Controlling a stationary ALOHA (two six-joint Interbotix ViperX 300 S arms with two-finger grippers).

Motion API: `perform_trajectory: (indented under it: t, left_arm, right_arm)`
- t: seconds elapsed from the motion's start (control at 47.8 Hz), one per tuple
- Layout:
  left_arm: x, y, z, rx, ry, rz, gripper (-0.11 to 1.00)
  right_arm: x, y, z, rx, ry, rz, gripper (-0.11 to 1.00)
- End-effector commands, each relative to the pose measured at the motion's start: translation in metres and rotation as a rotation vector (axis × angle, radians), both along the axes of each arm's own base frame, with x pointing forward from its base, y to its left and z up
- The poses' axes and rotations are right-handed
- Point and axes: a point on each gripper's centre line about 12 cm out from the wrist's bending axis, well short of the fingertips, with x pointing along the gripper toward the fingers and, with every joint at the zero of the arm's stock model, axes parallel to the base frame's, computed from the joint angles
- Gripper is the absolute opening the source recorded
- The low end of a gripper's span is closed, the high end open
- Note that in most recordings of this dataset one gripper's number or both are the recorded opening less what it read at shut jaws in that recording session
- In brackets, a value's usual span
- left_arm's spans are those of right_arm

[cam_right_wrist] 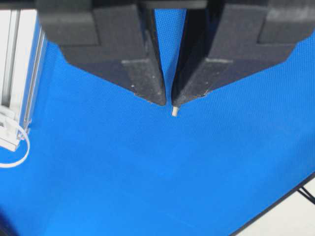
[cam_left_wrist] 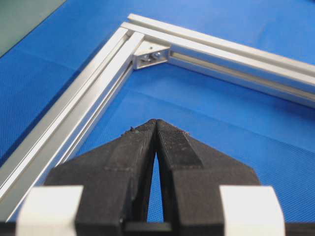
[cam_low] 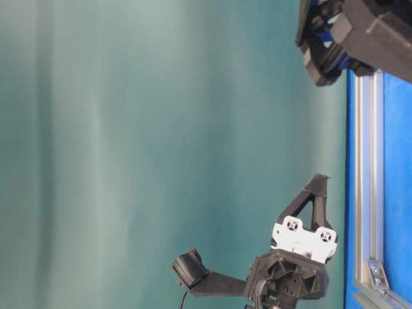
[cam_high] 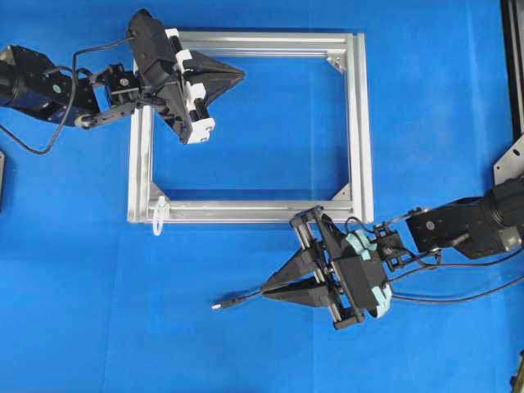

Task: Insert the wire through the string loop located on the left side.
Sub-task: 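Lower the right gripper onto the black USB cable near its plug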

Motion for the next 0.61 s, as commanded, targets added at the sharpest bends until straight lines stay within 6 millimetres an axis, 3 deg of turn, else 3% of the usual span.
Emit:
perform_trajectory:
  t: [0.0, 0.188, 0.586]
  left_arm:
    - [0.0055, -0.0065, 0.0262, 0.042, -0.048, -0.04, 0.0]
    - [0.0038, -0.0071, 0.0251, 0.039, -0.031, -0.042, 0.0]
    - [0.0029, -0.0067, 0.025, 0.041, -0.03, -0.041, 0.0]
  right_arm:
    - [0.0002, 0.0045, 0.0212, 0.034, -0.051, 0.004, 0.0]
    - [0.0019, 0.0047, 0.0219, 0.129, -0.017, -0.027, -0.1]
    - [0.0003, 0.0057, 0.0202, 0.188, 0.014, -0.036, -0.06]
